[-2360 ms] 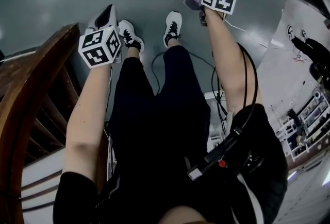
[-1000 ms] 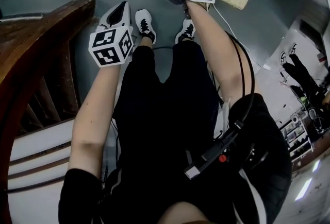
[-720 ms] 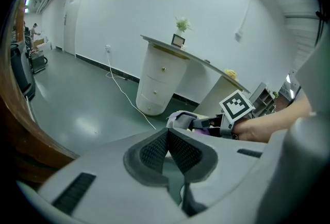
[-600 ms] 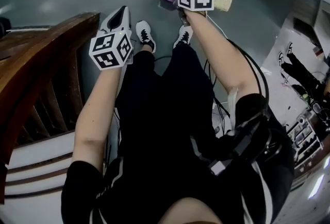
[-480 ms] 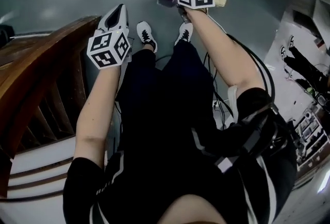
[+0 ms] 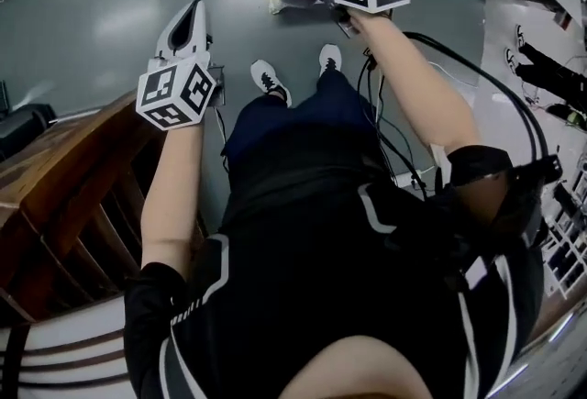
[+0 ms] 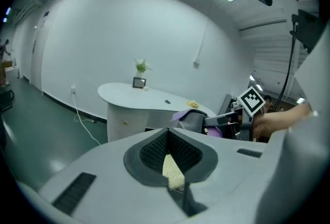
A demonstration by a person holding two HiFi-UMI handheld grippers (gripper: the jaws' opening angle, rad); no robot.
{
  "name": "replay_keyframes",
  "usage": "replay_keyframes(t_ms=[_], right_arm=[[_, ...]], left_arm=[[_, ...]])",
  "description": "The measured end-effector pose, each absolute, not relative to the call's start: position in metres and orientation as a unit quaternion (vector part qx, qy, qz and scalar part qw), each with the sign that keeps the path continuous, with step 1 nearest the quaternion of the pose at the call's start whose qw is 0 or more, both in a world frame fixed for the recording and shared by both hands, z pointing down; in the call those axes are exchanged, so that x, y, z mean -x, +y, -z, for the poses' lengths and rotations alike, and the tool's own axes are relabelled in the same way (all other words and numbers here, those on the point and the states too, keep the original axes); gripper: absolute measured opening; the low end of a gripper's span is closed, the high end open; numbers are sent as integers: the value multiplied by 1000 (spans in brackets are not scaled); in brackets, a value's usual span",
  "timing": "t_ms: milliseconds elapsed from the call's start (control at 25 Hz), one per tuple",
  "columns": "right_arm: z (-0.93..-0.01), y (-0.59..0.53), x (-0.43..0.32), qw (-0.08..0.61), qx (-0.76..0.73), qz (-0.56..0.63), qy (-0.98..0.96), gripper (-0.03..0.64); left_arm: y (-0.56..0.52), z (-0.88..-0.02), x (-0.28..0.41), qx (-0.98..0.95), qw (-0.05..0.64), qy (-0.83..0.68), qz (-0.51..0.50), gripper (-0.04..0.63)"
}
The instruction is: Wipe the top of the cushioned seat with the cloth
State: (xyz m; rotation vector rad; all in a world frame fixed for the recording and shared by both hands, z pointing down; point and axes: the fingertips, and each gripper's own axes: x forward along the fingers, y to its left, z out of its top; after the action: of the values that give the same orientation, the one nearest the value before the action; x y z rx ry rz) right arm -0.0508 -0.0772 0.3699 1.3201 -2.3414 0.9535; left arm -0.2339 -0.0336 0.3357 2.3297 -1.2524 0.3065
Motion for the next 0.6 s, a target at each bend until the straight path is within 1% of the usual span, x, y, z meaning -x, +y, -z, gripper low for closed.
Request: replay_keyframes(t_ms=[320, 600], right_arm=[[-243, -59, -7, 98, -483, -252, -833, 83], [-184, -40, -53, 67, -525, -223, -819, 84]], left_arm=[[-48, -235, 171, -897, 180, -398, -73, 3], [-44, -179, 140, -913, 161, -371, -41, 3]])
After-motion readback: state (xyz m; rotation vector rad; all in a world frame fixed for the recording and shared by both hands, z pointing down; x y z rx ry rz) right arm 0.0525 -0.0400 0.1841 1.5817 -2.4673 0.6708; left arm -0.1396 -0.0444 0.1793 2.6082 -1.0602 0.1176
